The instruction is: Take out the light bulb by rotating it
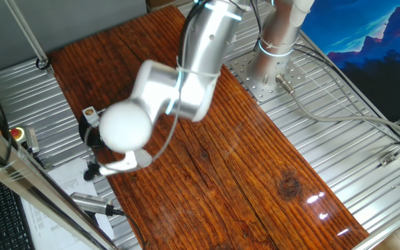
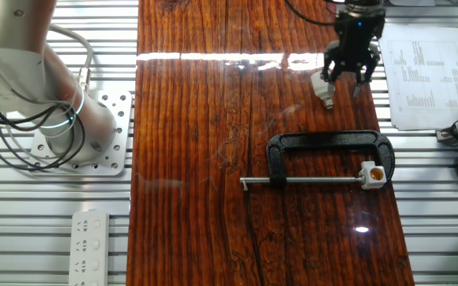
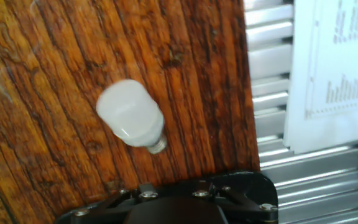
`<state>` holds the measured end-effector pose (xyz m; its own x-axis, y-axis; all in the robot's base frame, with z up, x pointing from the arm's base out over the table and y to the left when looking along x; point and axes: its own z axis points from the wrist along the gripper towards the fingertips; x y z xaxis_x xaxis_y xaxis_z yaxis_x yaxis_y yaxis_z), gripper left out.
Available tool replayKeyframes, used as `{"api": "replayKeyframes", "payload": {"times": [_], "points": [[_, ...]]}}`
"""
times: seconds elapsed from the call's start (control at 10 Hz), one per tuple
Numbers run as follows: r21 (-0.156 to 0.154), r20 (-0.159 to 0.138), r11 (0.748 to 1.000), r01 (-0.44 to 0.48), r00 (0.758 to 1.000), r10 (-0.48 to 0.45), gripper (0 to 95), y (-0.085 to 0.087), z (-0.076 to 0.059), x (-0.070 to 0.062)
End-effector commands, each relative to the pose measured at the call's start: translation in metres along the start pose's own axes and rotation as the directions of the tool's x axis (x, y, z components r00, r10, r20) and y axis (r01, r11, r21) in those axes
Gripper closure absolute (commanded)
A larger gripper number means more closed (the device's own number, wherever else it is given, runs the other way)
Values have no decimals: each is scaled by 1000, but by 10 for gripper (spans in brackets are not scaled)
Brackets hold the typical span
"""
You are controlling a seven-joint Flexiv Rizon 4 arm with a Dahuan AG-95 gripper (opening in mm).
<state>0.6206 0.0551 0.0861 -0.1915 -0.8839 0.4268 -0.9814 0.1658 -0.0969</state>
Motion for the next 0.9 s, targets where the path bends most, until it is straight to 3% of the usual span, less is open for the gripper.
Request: {"api": "replayKeyframes", "payload": {"times": [0.1, 0.2, 0.3, 0.4, 0.6, 0.7, 0.8, 0.9], "points": [[-16, 41, 998, -66, 997, 67, 760, -7, -6, 18], [-25, 50, 993, -119, 992, 120, 760, -9, -11, 25], [-45, 90, 980, -192, 977, 195, 950, -13, -17, 32], [-74, 127, 962, -264, 954, 272, 950, -19, -21, 37], [-128, 122, 915, -382, 910, 397, 950, -30, -28, 46], [-183, 115, 867, -463, 866, 486, 950, -35, -30, 54], [-244, 107, 796, -553, 801, 589, 950, -37, -30, 63], [-273, 85, 731, -625, 742, 665, 950, -37, -29, 70]]}}
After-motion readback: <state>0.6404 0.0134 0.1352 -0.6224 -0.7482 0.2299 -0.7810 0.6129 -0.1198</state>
